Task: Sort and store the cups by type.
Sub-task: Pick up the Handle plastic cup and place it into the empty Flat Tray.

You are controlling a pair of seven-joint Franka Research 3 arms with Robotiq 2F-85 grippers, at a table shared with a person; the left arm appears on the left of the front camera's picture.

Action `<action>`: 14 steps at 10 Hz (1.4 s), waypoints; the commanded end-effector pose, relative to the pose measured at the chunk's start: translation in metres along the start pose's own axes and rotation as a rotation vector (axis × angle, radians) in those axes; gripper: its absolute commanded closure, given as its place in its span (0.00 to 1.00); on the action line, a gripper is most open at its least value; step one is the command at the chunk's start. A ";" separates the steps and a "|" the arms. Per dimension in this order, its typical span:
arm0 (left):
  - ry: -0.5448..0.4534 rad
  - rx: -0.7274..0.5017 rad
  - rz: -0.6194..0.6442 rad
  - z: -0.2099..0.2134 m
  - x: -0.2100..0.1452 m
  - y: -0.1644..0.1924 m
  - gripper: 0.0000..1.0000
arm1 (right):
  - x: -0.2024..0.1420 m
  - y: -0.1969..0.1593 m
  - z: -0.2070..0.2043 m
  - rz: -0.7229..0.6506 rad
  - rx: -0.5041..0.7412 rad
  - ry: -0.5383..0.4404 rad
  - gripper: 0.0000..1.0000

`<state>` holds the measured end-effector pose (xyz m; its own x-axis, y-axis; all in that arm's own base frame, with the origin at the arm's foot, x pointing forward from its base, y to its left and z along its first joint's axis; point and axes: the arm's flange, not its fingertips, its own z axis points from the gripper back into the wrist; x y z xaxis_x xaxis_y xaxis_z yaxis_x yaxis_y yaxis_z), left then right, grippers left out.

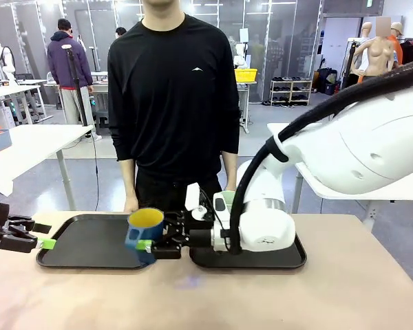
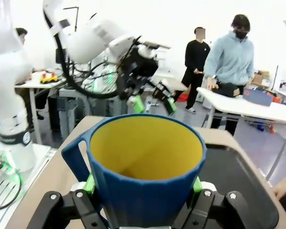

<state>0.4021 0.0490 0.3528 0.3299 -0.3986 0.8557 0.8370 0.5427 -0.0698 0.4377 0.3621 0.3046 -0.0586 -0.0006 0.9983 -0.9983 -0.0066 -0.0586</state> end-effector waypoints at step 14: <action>-0.021 0.012 -0.020 -0.003 -0.002 0.001 0.00 | -0.017 -0.055 -0.077 -0.015 -0.077 -0.040 0.22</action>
<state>0.4021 0.0490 0.3528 0.3299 -0.3985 0.8558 0.8369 0.5428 -0.0698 0.4822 0.4195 0.2940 -0.0474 -0.0421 0.9980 -0.9976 0.0517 -0.0452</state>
